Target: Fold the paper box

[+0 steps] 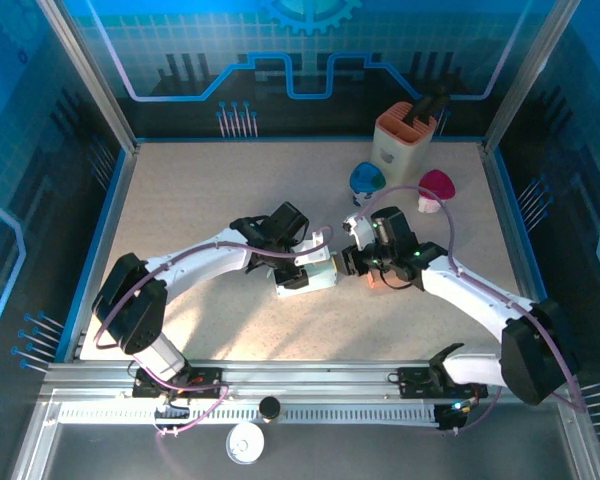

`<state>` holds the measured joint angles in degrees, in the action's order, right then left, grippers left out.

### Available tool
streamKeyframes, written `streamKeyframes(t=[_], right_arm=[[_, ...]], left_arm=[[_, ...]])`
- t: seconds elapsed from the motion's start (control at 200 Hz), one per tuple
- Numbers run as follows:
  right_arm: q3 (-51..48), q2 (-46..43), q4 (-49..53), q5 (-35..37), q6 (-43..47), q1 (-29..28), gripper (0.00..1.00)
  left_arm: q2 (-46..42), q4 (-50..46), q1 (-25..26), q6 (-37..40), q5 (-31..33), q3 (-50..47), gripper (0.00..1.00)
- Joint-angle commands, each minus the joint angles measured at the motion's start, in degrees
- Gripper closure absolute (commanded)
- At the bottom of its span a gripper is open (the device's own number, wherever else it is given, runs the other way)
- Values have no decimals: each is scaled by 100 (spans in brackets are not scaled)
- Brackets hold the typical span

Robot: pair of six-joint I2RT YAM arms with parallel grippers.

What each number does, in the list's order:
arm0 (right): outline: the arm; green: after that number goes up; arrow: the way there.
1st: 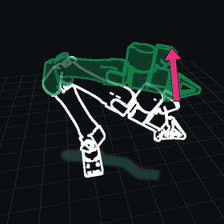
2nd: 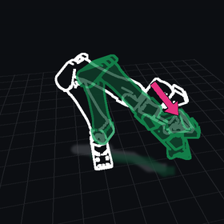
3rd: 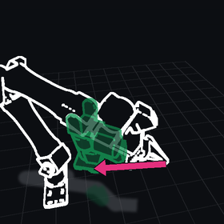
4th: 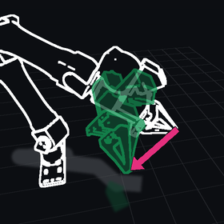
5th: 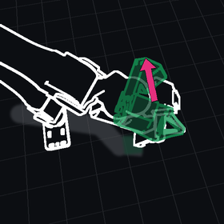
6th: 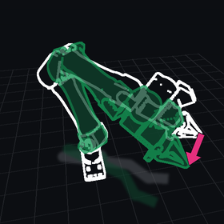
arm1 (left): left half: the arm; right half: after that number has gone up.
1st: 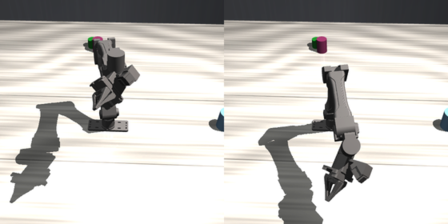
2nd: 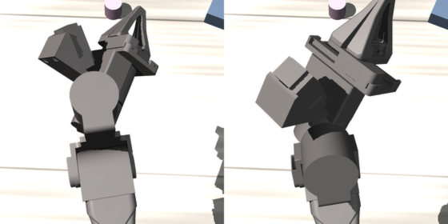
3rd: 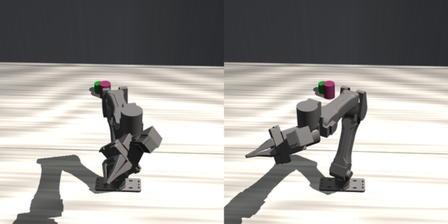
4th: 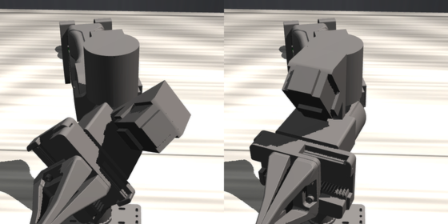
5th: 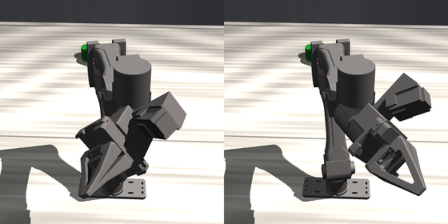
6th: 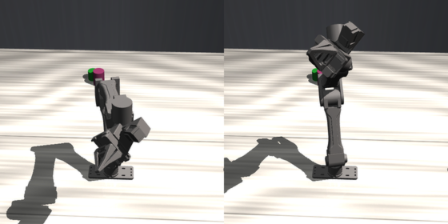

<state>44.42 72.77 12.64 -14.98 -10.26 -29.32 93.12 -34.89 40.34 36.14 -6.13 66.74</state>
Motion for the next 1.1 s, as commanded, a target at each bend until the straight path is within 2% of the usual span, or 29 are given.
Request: streamKeyframes(t=[0.0, 0.225, 0.605, 0.845, 1.095], right_arm=[[159, 4, 157, 280, 32, -65, 71], [300, 90, 295, 534, 59, -174, 82], [561, 219, 761, 1272, -15, -472, 91], [805, 316, 988, 1762, -475, -734, 100], [734, 237, 933, 2164, -1156, -1012, 100]], left_arm=[[77, -136, -43, 42, -187, 181, 48], [57, -122, -36, 40, -186, 179, 50], [105, -47, -41, -43, -221, 199, 53], [119, 35, -35, -167, -162, 225, 54], [53, 302, -46, -324, -3, 104, 53]])
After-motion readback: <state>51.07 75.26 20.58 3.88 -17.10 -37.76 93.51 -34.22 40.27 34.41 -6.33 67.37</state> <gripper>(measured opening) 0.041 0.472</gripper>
